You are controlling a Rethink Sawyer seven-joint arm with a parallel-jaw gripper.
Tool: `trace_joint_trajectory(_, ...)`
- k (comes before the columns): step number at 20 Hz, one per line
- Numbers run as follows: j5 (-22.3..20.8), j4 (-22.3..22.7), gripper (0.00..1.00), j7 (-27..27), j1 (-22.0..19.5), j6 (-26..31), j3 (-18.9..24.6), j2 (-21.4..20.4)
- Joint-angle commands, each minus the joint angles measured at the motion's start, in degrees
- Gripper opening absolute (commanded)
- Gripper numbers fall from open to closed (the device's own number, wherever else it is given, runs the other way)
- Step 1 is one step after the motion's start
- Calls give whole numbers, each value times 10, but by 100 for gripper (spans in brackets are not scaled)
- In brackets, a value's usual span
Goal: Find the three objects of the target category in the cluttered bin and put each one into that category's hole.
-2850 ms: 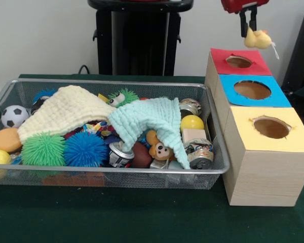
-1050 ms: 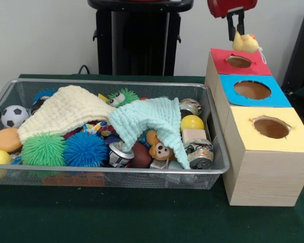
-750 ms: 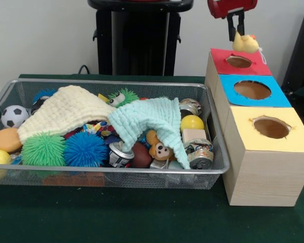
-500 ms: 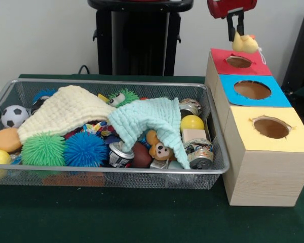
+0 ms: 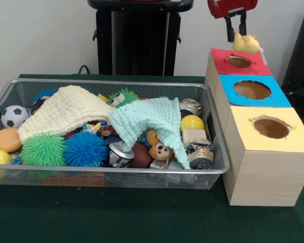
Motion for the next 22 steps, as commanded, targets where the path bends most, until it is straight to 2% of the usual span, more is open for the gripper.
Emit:
trace_joint_trajectory(1, -28, -42, 100, 7, -3, 51, 15, 4)
trace_joint_trajectory(22, -21, -37, 100, 17, 0, 51, 12, 11)
